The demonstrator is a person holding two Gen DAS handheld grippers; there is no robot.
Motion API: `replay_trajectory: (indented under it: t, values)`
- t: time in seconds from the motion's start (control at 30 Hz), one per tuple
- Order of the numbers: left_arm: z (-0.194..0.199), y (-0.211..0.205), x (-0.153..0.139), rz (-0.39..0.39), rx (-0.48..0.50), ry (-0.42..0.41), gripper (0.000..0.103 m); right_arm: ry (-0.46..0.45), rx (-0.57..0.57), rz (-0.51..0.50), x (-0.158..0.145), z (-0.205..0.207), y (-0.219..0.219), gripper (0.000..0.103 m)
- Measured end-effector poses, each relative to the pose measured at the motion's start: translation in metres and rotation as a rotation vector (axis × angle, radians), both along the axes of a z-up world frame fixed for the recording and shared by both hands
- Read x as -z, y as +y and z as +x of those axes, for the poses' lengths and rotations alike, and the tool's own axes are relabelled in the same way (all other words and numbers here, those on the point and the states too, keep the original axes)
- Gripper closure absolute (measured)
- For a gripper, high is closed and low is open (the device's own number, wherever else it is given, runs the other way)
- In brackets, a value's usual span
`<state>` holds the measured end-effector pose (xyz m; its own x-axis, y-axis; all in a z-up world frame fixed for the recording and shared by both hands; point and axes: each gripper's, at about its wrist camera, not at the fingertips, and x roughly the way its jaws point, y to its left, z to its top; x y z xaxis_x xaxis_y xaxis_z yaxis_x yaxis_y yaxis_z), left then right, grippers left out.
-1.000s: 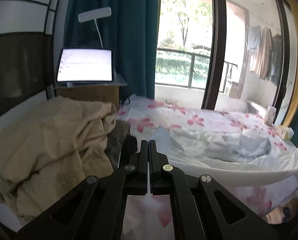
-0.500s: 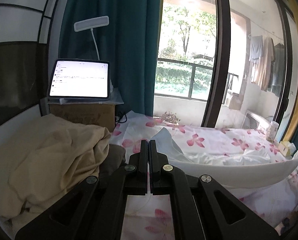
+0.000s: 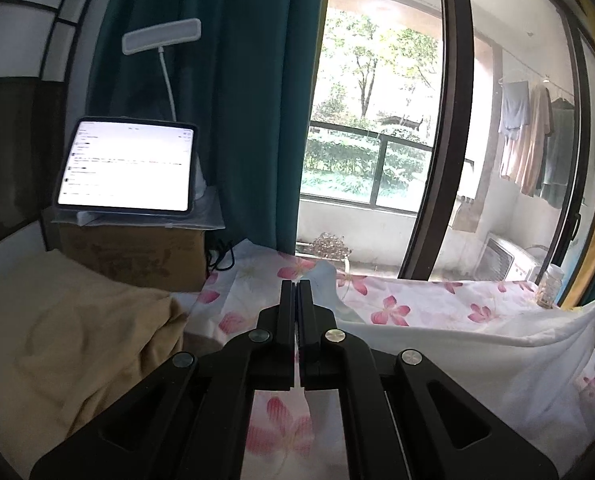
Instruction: Fold large clothes
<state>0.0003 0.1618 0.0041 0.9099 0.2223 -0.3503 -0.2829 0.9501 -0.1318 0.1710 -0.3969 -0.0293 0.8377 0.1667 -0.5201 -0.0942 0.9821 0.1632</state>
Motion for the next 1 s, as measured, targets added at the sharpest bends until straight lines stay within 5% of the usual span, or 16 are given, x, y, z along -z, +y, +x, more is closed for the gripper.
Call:
replay_trajectory:
  t: [0.4,0.67,1.0]
  values:
    - [0.082,0.033,0.026,-0.072,0.003,0.053,0.102,0.072,-0.046,-0.012,0.019,0.08,0.02,0.098]
    - [0.122,0.048,0.057,-0.102,-0.03,0.145,0.102,0.179,-0.007,0.028,0.057,0.121,0.015,0.098]
    - [0.162,0.067,0.093,-0.244,-0.032,0.343,0.101,0.221,-0.006,0.023,0.07,0.134,0.017,0.097]
